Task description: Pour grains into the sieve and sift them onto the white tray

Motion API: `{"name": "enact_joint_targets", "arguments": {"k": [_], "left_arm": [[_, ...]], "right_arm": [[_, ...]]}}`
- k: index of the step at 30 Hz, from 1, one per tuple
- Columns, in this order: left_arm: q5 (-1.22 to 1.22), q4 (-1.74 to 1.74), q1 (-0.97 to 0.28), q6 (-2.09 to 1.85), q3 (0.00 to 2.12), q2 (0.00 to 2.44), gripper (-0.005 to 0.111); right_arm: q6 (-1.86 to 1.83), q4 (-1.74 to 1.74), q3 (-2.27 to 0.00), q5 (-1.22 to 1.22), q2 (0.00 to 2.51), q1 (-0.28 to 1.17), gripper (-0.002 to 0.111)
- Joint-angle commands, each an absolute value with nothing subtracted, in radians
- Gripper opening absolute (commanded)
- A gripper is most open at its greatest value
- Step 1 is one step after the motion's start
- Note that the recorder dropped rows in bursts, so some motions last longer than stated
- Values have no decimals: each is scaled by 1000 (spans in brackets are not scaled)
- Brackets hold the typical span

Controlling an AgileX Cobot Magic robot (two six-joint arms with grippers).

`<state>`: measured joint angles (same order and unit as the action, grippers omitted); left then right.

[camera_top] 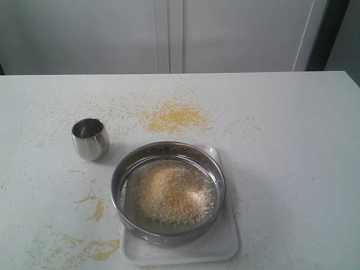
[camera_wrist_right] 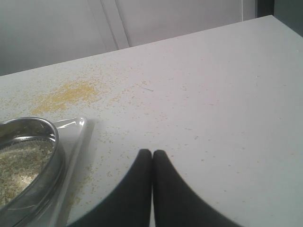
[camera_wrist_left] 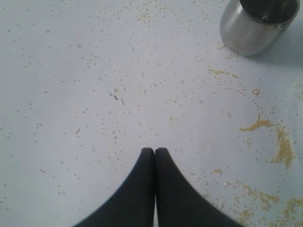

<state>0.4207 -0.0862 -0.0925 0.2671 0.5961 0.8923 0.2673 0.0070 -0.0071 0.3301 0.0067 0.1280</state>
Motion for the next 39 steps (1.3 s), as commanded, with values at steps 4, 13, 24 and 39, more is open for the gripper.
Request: {"name": "enact_joint_targets", "arguments": {"k": [4,13,24,39], "left_arm": [[413,-75,-87,268,589,884,1],[413,-75,-87,268,589,884,1],[413,-77,-87,268,589,884,1],[413,-77,-87,268,589,884,1]], "right_arm": [[267,0,0,241,0,132,0],[421,10,0,-265,0,132,0],[696,-112,-92,-270,0,132,0],[390,-266,-357,-66,426,132,0]]}}
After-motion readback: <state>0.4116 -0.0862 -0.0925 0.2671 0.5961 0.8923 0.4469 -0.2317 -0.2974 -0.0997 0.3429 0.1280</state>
